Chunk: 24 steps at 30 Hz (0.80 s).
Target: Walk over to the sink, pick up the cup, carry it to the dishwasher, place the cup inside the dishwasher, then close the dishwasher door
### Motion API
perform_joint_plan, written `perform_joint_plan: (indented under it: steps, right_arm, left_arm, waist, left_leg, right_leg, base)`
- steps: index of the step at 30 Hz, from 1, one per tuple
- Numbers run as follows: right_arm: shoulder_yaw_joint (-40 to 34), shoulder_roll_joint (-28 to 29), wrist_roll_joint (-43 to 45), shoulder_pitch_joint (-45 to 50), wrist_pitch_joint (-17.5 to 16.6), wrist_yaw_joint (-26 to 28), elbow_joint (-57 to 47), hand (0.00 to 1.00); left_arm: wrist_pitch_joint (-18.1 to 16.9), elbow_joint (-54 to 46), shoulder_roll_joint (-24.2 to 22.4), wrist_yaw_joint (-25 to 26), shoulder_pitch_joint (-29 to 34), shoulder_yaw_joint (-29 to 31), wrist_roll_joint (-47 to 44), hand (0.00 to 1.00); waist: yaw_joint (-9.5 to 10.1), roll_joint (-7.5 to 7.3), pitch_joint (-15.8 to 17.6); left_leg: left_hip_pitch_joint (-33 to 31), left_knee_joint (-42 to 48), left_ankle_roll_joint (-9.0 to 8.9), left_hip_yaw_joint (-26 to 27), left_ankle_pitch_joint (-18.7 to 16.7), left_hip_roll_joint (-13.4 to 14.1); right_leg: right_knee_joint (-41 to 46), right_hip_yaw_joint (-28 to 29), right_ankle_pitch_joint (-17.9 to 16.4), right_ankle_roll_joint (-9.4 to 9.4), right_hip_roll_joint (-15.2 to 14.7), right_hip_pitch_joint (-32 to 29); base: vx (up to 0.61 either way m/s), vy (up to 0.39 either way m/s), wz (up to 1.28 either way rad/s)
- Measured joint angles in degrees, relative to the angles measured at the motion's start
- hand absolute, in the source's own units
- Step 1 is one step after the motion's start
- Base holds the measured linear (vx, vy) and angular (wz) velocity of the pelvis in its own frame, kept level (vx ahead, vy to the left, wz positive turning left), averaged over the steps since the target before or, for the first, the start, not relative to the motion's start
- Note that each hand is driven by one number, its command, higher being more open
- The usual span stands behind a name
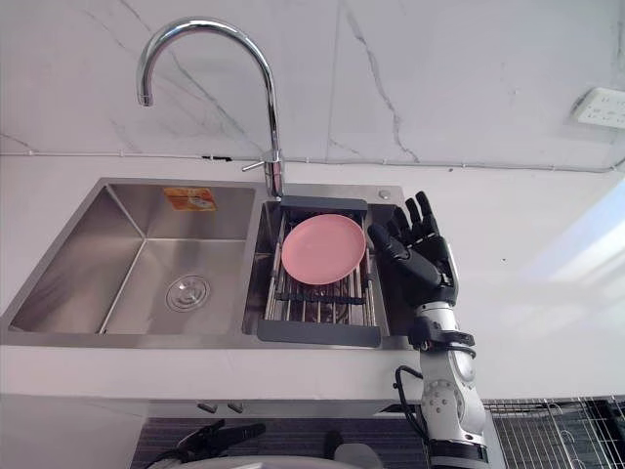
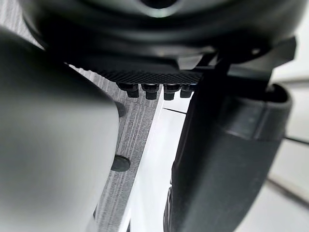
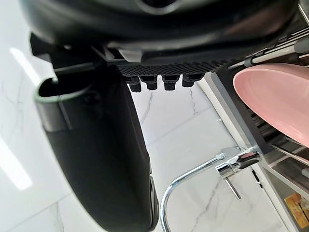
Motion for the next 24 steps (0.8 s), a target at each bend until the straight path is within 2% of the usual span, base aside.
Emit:
perform_joint_plan:
  steps: [3,6,8,10,12,14,19,24]
  right_arm:
    - [-0.47,-0.85,-8.77,-2.46,-0.59,-7.45,-0.01,1.0]
    - [-2.82,-4.11,-17.62,-4.48,-0.6,-11.85,-0.1,1.0]
    - [-3.82,-7.13,-22.97,-5.63,-0.27,-11.78,-0.29,1.0]
    - [-3.56,-10.54,-27.42,-6.57,0.77,-10.17,-0.82,1.0]
    - [-1.96,-14.51,-31.84,-7.08,1.81,-6.87,-1.67,1.0]
    - [-1.08,-16.04,-35.61,-7.04,2.28,-4.15,-2.18,1.0]
    - [2.5,-16.81,-42.77,-6.29,2.72,3.36,-2.53,1.0]
    - [7.11,-16.91,-44.92,-3.99,2.7,6.88,-2.53,1.0]
  left_arm:
    - [1.15,0.0,0.6,-0.18,0.73,0.89,-4.19,1.0]
    - [2.69,0.13,0.53,-0.06,1.34,2.86,-6.98,1.0]
    - [4.14,0.26,0.31,-0.36,1.56,3.83,-5.37,1.0]
    - [4.75,0.35,0.09,-0.4,1.67,5.17,-3.16,1.0]
    - [5.51,0.41,0.13,-0.4,1.93,5.52,-2.99,1.0]
    - [6.07,0.39,0.23,-0.41,1.9,5.52,-2.99,1.0]
    - [6.31,0.32,0.18,-0.88,1.73,5.46,-2.28,1.0]
    - [5.37,0.27,-0.23,-1.78,0.9,4.89,-0.25,1.0]
  waist:
    - [0.58,0.0,0.01]
    - [1.15,0.52,-0.22]
    - [1.31,1.34,-0.51]
    - [0.84,1.99,-0.65]
    - [-0.01,2.13,-0.73]
    - [-0.54,2.11,-0.74]
    - [-1.32,2.03,-0.62]
    - [-1.26,2.04,0.16]
  left_leg:
    - [-0.78,1.12,-0.79,5.69,-0.51,1.45]
    - [-0.25,1.02,-0.63,6.27,-0.29,1.9]
    - [0.51,0.32,-0.73,7.09,-0.31,2.02]
    - [1.73,-0.67,-1.22,8.32,-0.33,2.0]
    - [2.45,-1.21,-1.42,9.58,-0.41,1.98]
    - [2.55,-1.34,-1.53,9.98,-0.48,1.88]
    - [2.56,-1.59,-1.53,10.34,-0.49,1.62]
    - [2.58,-1.57,-1.52,10.65,-0.48,1.62]
  right_leg:
    - [-1.34,-6.06,0.05,0.38,-1.21,0.87]
    - [-2.73,-6.49,1.33,-0.19,-0.7,1.39]
    - [-3.06,-5.92,1.54,-0.15,-0.36,1.54]
    - [-3.24,-5.1,1.56,-0.11,-0.13,1.89]
    - [-3.97,-4.09,1.93,0.44,0.09,2.19]
    - [-4.28,-3.8,2.12,0.59,0.08,2.17]
    - [-5.11,-3.44,2.73,0.63,0.03,2.08]
    - [-5.1,-3.11,2.9,0.62,0.06,1.94]
  base:
    - [-0.05,-0.016,0.08]
    - [0.04,-0.037,-0.09]
    - [0.08,-0.036,-0.25]
    - [0.05,-0.009,-0.29]
    - [0.01,0.001,-0.27]
    - [-0.01,0.003,-0.14]
    - [-0.03,0.001,-0.04]
    - [-0.04,-0.01,-0.04]
